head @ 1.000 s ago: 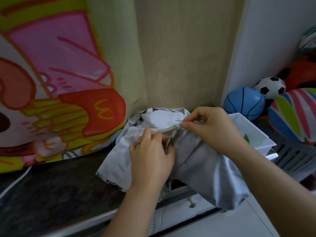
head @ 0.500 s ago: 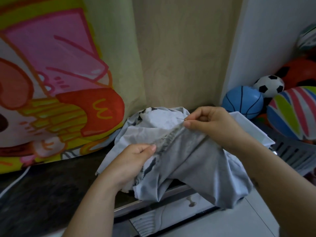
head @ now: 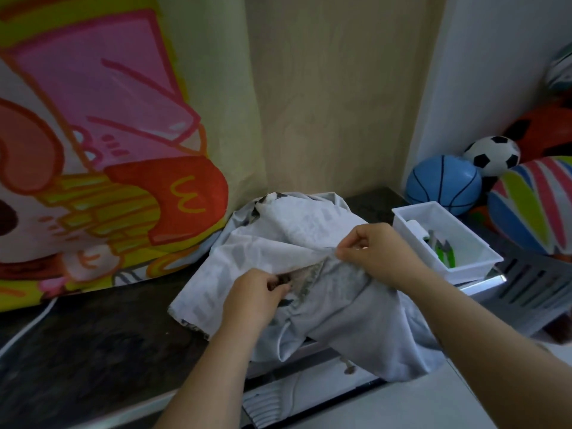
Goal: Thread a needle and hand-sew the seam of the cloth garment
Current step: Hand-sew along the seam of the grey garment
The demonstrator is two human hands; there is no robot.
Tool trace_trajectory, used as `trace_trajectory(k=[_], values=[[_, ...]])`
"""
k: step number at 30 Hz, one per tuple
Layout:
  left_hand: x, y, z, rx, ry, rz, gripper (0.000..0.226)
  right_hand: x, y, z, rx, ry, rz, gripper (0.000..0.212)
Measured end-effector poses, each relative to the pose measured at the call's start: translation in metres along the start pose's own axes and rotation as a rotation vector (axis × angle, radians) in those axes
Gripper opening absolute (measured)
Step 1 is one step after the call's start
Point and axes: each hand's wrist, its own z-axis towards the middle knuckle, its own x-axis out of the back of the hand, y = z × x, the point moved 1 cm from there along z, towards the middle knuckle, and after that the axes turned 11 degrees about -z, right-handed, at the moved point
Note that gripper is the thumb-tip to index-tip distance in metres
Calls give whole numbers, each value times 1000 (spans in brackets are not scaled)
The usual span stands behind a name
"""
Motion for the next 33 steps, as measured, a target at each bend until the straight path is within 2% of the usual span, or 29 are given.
trace_trajectory(k=[1, 4, 8, 12, 15, 17, 19, 21, 23, 25, 27, 33], values=[[-1, 1, 1, -29, 44, 74, 26, -2, 1, 1, 0, 20, -25, 10], [1, 10, -2, -115, 156, 302, 58, -4, 4, 1, 0, 63, -45, 11], [7, 21, -11, -216, 323, 328, 80, -5, 6, 4, -4, 125, 28, 5], [-1, 26, -19, -102, 261, 372, 101, -6, 2, 2, 0, 212, 132, 4], [-7, 26, -21, -30, 211, 376, 105, -3, -8, -4, 63, 191, 238, 2], [-10, 28, -19, -23, 214, 329, 98, -2, -14, -6, 124, 162, 282, 1], [-10, 33, -19, -74, 236, 229, 79, 0, -17, -9, 180, 141, 313, 5], [-8, 38, -18, -202, 277, 118, 56, 2, -19, -10, 229, 120, 328, 10], [-6, 41, -15, -329, 282, 53, 42, 5, -19, -11, 257, 93, 316, 10], [-6, 43, -12, -402, 243, -13, 34, 7, -19, -11, 273, 66, 291, 7], [-4, 45, -12, -456, 219, -101, 15, 9, -18, -11, 280, 42, 277, 4], [2, 47, -13, -497, 151, -184, 19, 12, -18, -14, 288, 15, 256, 3]])
